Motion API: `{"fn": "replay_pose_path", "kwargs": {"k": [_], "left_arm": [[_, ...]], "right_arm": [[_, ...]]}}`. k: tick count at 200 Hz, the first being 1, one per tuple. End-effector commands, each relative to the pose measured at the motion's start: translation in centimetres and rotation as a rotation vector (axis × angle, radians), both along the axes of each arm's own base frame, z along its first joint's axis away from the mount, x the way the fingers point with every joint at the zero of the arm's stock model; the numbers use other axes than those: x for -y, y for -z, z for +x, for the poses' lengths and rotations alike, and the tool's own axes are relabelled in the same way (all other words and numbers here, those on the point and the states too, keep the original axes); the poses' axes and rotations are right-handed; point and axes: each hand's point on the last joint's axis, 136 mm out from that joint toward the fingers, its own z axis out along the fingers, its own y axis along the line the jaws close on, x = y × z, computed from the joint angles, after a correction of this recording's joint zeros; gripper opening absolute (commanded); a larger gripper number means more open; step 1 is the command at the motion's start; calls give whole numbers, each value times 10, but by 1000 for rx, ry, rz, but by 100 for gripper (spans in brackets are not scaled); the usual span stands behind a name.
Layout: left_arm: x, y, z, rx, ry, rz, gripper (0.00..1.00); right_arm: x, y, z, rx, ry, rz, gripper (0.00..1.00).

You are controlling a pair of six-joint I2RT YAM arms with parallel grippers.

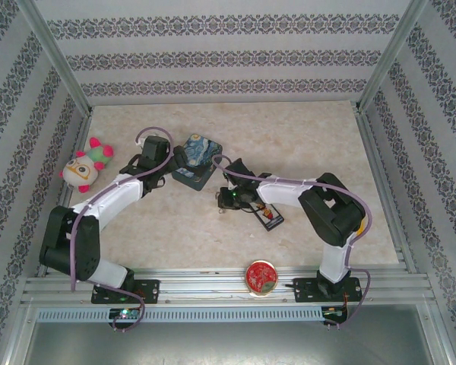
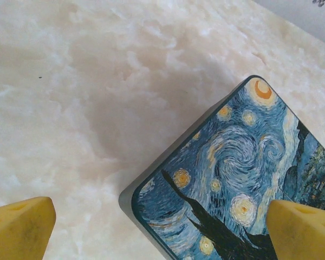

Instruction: Unlock a padlock with a key

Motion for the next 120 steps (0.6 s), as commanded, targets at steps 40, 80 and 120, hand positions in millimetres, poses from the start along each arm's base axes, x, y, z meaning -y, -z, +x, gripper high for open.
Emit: {"fn": "replay_pose_path", "kwargs": {"k": [40, 80, 120], "left_arm": [[0, 3, -30, -42, 1, -106, 99], [10, 0, -48, -21, 35, -194, 99], [23, -2, -62, -4, 65, -268, 96]], "right_arm": [[18, -6, 13, 29, -20, -97, 42], [28, -49, 47, 117, 6, -29, 48], [32, -93, 99, 227, 10, 43, 51]]}}
